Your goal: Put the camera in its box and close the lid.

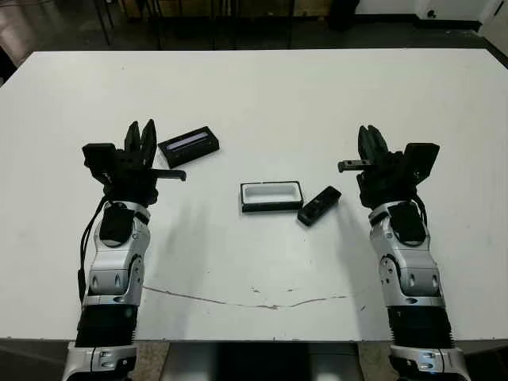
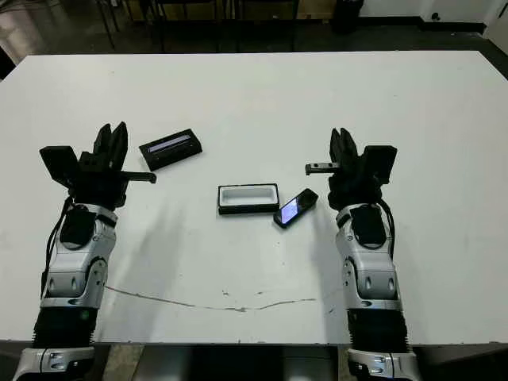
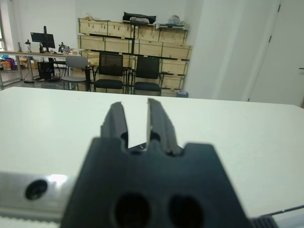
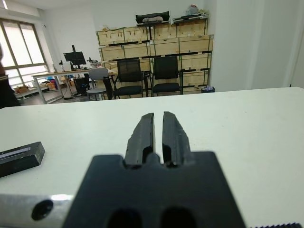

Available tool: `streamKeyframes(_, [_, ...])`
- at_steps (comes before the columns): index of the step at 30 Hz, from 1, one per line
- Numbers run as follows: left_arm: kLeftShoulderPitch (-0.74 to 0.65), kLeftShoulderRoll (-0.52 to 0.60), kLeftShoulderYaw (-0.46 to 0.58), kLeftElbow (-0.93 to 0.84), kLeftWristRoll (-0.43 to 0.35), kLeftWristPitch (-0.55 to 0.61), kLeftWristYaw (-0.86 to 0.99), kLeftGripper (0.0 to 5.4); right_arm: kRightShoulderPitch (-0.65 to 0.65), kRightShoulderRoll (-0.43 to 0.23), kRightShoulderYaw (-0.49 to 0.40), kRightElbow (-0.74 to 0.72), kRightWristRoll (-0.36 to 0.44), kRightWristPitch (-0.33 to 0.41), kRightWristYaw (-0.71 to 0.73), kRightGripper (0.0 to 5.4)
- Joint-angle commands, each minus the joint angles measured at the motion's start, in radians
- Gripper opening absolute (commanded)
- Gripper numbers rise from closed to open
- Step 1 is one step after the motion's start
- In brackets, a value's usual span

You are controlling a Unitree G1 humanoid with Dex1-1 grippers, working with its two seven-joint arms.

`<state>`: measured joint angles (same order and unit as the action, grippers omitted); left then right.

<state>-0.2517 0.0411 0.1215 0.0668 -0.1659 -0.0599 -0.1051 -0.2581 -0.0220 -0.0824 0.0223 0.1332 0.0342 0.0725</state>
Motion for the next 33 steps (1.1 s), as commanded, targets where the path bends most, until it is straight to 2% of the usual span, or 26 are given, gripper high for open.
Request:
streamKeyframes(1, [0.005,0.01,-0.003,0.007,0.007,0.016,0.001,0.02,-0.007,-0.009,-0.002,0.021,-0.001,-0.008,0.007,0.0])
streamKeyframes(9, [0.01,0.007,-0.008,0.011,0.01,0.012,0.004,0.02,-0.009,-0.026,-0.005,0.017,0.002,0.032,0.015,0.0])
streamKeyframes(13, [0.017,0.006,-0.01,0.001,0.012,0.015,0.007,0.02,-0.066,-0.1,-0.014,0.038,-0.007,0.06,0.064,0.0])
streamKeyframes(16, [0.021,0.007,-0.009,0.001,0.009,0.011,0.006,0.02,-0.152,-0.181,-0.015,0.089,-0.032,0.069,0.103,0.0])
streamKeyframes(18, [0.024,0.007,-0.008,-0.002,0.009,0.012,0.006,0.02,-0.236,-0.24,-0.014,0.162,-0.03,0.074,0.161,0.0])
streamKeyframes(21, [0.026,0.005,-0.009,-0.001,0.009,0.008,0.006,0.02,-0.376,-0.345,0.032,0.335,-0.078,-0.006,0.292,0.0])
streamKeyframes(24, [0.028,0.004,-0.014,-0.001,0.015,0.007,0.009,0.02,-0.534,-0.419,0.11,0.495,-0.136,0.001,0.436,0.0])
streamKeyframes(28, [0.029,0.001,-0.018,0.001,0.02,0.003,0.012,0.02,-0.684,-0.458,0.208,0.665,-0.209,-0.028,0.605,0.0])
streamKeyframes(33, [0.033,-0.003,-0.019,-0.006,0.018,0.011,0.018,0.02,-0.807,-0.441,0.328,0.829,-0.284,-0.017,0.823,0.0])
